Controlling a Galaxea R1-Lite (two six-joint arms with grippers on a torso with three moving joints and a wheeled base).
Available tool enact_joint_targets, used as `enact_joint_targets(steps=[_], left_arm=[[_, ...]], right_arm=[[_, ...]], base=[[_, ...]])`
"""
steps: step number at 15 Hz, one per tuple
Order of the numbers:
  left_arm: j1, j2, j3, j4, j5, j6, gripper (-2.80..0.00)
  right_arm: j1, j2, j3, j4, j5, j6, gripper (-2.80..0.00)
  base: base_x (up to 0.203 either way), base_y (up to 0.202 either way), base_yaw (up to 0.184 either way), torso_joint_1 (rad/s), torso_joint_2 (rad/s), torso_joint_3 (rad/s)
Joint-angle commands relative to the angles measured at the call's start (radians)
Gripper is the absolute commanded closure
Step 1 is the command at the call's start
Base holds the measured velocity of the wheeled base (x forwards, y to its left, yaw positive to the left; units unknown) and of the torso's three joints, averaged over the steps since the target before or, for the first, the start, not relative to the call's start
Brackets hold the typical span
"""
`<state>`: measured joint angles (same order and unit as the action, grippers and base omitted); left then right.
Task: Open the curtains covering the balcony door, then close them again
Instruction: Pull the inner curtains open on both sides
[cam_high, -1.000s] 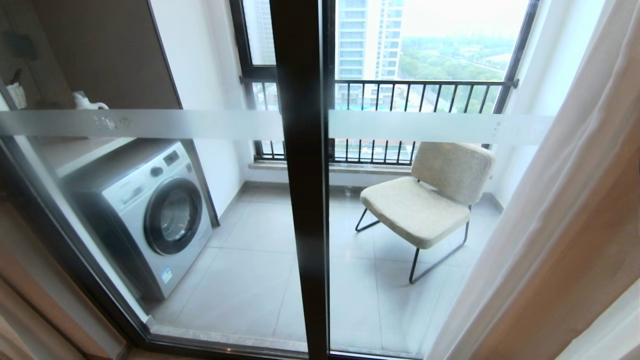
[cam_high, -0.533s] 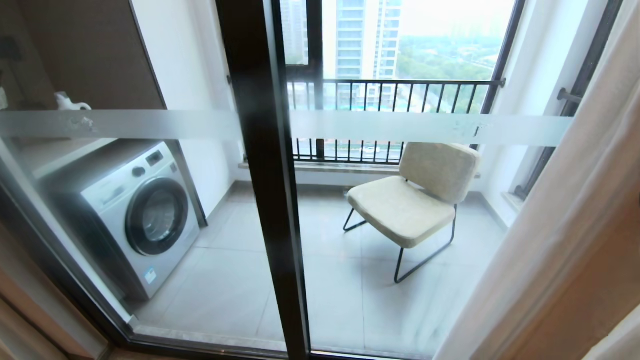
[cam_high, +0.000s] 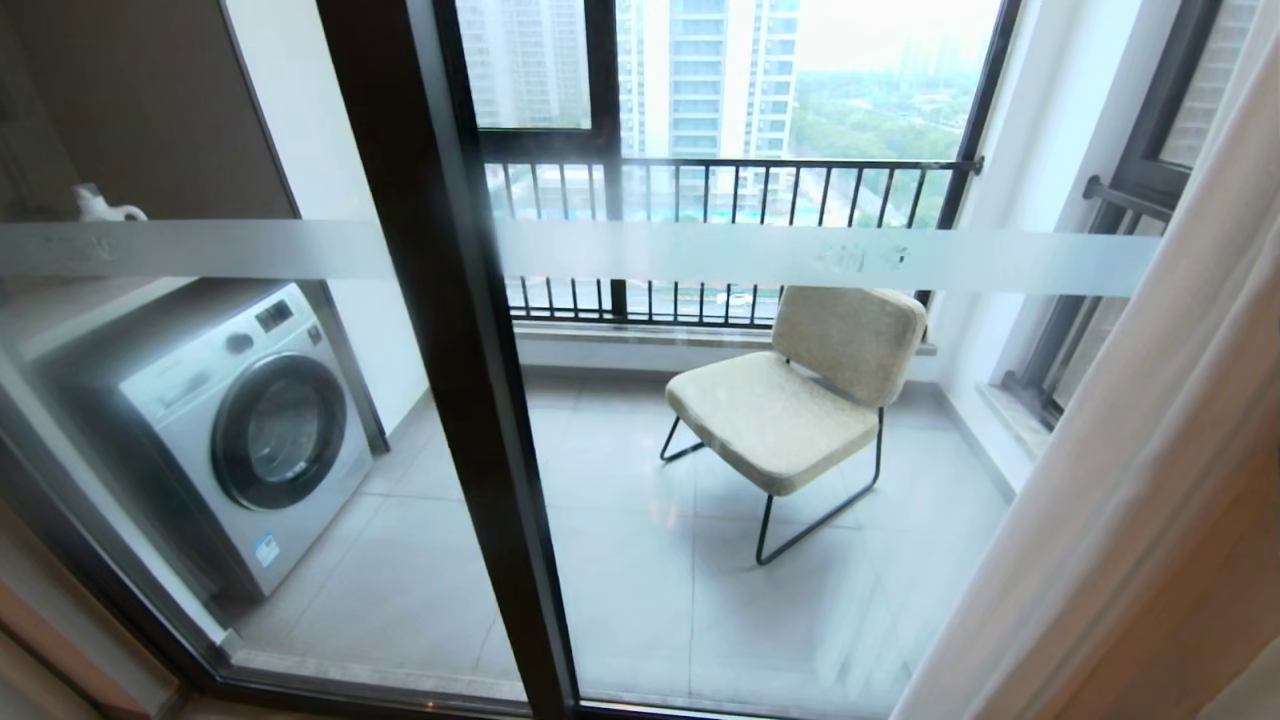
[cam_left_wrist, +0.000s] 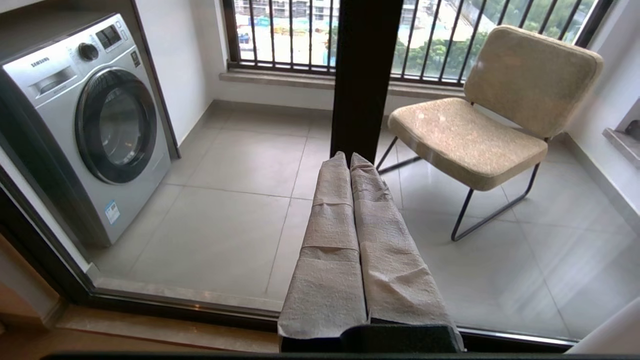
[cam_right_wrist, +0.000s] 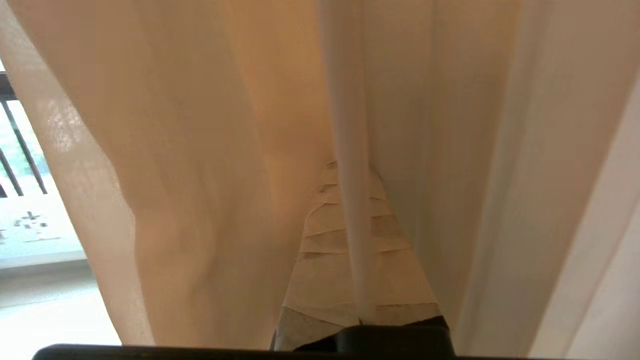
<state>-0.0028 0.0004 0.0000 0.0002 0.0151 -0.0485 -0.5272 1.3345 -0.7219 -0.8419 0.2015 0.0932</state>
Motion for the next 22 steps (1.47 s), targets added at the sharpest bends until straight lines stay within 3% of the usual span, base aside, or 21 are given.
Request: enact_joint_targets(steps=[1,17,22], left_arm=[[0.001,0.0,0.0,0.0,0.0,-0.001,0.0],[0.001,0.0,0.0,0.0,0.0,-0.001,0.0],[0.001,0.0,0.0,0.0,0.0,-0.001,0.0]], right_arm=[[0.0,0.002,0.001,-0.005,0.001,0.0,0.0],[0.0,-0.006,0.007,-0.003,0.002,0.0,0.0],[0.0,-0.008,0.012,-0.005,0.003,0.0,0.0]], base=[[0.0,-0.183,0.003,0.008,0.0,0.003],[0.0,-0.192,0.001,0.0,0.0,0.001],[0.0,-0.052,-0.001,0.001,0.0,0.001]])
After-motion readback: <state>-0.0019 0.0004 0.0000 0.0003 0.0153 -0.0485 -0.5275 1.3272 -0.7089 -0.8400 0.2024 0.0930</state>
